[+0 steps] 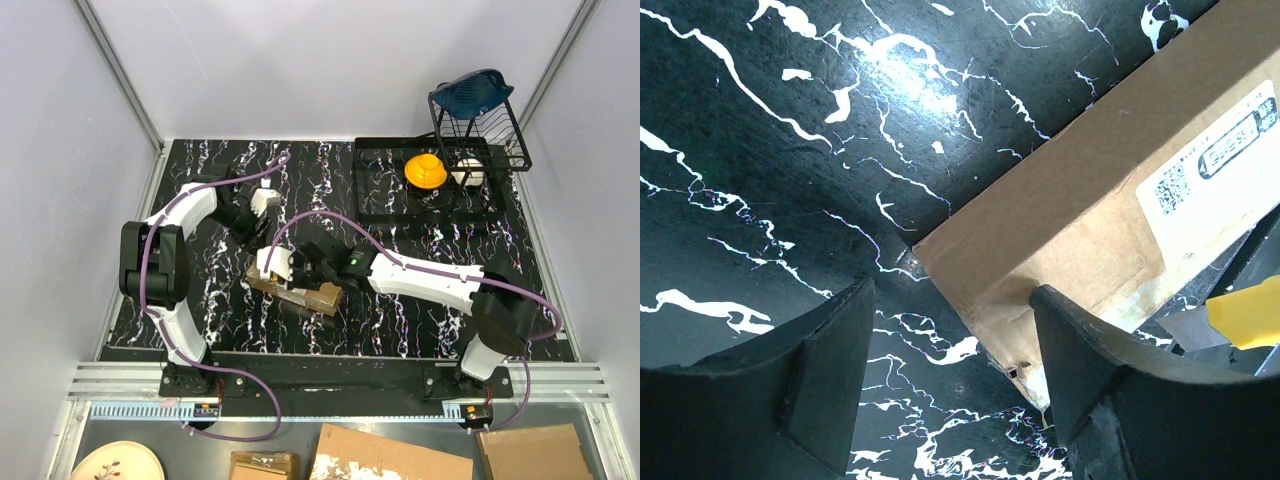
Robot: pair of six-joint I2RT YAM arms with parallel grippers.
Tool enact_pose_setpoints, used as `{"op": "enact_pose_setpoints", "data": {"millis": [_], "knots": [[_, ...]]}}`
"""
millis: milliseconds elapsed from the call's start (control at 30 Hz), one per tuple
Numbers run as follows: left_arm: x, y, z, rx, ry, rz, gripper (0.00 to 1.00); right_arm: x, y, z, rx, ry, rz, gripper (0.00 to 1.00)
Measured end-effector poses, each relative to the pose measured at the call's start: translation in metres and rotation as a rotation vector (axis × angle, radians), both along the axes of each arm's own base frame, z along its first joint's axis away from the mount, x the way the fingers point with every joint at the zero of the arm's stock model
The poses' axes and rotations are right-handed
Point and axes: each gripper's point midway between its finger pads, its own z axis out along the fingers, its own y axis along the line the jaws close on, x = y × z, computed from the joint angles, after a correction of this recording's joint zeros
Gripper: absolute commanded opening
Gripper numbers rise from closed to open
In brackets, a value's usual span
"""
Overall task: Unpack the express box
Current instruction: Cut the express box at the center of the board.
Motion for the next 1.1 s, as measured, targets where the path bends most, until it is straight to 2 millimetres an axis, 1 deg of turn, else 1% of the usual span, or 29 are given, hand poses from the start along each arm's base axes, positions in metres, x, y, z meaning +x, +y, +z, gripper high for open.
{"op": "enact_pose_setpoints", "data": {"millis": [367, 1100], "knots": [[-0.0002, -0.0001, 0.0001, -0.001, 0.001, 0.000, 0.66, 0.0022, -0.0015, -0.0004, -0.003, -0.001, -0.020, 0.00], [-0.0006, -0.0003, 0.0001, -0.001, 0.003, 0.001, 0.65, -0.0016, -0.0042, -0.0038, -0.007, 0.043, -0.050, 0.00]]}}
